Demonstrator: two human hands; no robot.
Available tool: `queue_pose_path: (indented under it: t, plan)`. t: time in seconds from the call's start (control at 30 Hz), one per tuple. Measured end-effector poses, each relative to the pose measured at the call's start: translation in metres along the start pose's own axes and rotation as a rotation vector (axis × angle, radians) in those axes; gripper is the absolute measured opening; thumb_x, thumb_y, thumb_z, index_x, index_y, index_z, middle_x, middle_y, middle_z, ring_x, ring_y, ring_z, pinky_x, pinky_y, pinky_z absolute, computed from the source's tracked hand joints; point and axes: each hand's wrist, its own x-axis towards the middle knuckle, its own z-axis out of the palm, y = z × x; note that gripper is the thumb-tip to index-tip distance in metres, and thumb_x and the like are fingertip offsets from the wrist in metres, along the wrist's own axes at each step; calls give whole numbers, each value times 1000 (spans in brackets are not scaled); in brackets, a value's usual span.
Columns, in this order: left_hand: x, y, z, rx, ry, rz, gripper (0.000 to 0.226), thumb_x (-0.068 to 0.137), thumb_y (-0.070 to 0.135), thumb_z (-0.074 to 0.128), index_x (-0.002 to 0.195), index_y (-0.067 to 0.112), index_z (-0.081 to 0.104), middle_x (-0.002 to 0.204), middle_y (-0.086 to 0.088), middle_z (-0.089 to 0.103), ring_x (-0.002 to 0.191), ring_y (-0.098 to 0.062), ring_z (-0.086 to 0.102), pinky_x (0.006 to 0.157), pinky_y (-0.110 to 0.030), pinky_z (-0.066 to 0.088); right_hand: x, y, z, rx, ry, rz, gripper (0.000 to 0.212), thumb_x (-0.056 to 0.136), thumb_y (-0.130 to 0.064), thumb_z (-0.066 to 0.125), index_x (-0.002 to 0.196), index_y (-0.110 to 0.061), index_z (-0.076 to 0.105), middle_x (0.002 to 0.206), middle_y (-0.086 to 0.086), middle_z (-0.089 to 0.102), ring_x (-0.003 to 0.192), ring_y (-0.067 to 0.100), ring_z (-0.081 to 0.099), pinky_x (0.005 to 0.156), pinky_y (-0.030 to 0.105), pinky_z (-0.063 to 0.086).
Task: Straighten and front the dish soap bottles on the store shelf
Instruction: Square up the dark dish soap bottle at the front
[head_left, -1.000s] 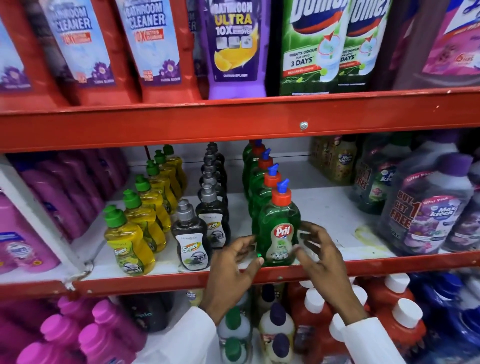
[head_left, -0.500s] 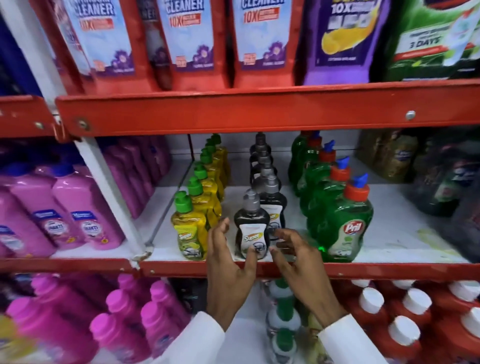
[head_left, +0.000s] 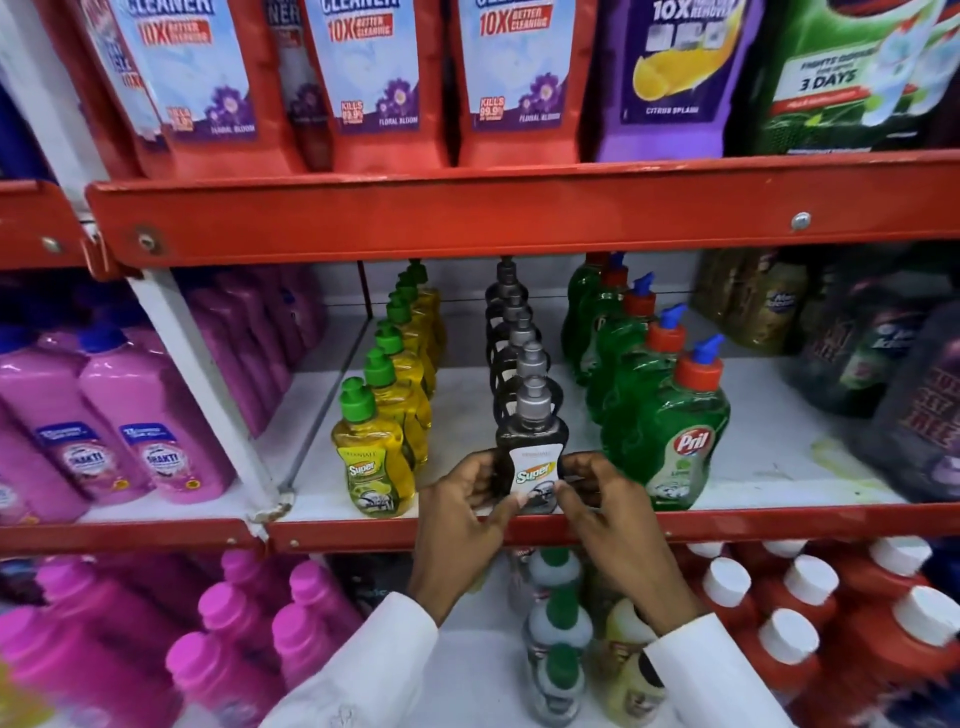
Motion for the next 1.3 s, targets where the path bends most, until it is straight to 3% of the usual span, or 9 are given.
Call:
queue_pose_path:
  t: [0.23, 0.37, 0.73, 0.83, 0.93, 1.03, 1.17, 1.23, 1.3]
  plan:
    - [0, 1, 3, 16, -5, -1, 42, 79, 6, 81, 115, 23, 67, 107, 9, 77, 96, -1, 72, 88, -22, 59, -1, 0, 0, 18, -10, 23, 17, 96, -25, 60, 111, -30, 56, 109, -1, 72, 96, 8, 70, 79, 6, 50]
    - [1, 1, 3, 41, -8, 22, 42, 80, 7, 81, 118, 19, 67, 108, 8, 76, 97, 2, 71, 89, -20, 58, -2, 0, 1, 1, 19, 20, 21, 94, -25, 62, 114, -23, 61, 111, 1, 73, 98, 11, 70, 91, 27, 57]
    - [1, -5, 4, 47, -22, 48, 43, 82, 12, 80, 121, 22, 66, 113, 7, 76, 100, 1, 70, 94, -31, 60, -5, -5, 3, 11, 70, 24, 16, 93, -19, 62, 106, -26, 57, 105, 1, 73, 93, 13, 70, 90, 28, 56]
    - [-3, -3, 1, 102, -35, 94, 48, 87, 15, 75, 132, 25, 60, 125, 9, 71, 112, 2, 66, 101, -30, 55, -7, -2, 5, 66, 155, 68, 20, 90, -21, 68, 110, -20, 63, 103, -2, 74, 89, 3, 70, 83, 15, 56]
    - [-19, -2, -6, 72, 113, 102, 41, 92, 17, 67, 132, 24, 60, 128, 11, 68, 116, 2, 64, 102, -28, 54, -19, -15, 14, 162, 425, 73, 17, 88, -21, 69, 104, -18, 63, 96, 0, 72, 85, 6, 69, 76, 23, 58]
    - [-42, 2, -31, 26, 436, 171, 22, 89, 18, 62, 105, 27, 72, 106, 11, 76, 101, -6, 71, 88, -32, 59, -37, -39, 36, 219, 615, -30, 8, 87, -21, 65, 92, -19, 59, 84, 1, 65, 77, 14, 63, 70, 25, 51]
    - [-37, -14, -80, 32, 690, 236, 19, 85, 10, 59, 99, 23, 64, 102, 2, 64, 97, -24, 66, 85, -43, 56, -37, -62, 83, 215, 328, -123, 16, 84, -11, 70, 94, -22, 64, 90, -6, 69, 83, 2, 63, 73, 9, 44]
    - [-25, -24, -102, 47, 630, 120, 31, 82, 13, 58, 112, 21, 60, 112, 1, 64, 102, -17, 67, 90, -37, 56, -27, -69, 105, 132, 168, -141, 22, 86, -18, 69, 107, -22, 65, 104, -5, 70, 91, 2, 65, 83, 15, 49]
    - [-16, -32, -115, 103, 447, 15, 46, 79, 18, 61, 124, 19, 58, 123, -1, 66, 106, -10, 67, 94, -31, 56, -13, -73, 117, 69, 46, -142, 32, 88, -23, 67, 119, -20, 63, 116, -2, 71, 99, 12, 67, 91, 23, 51]
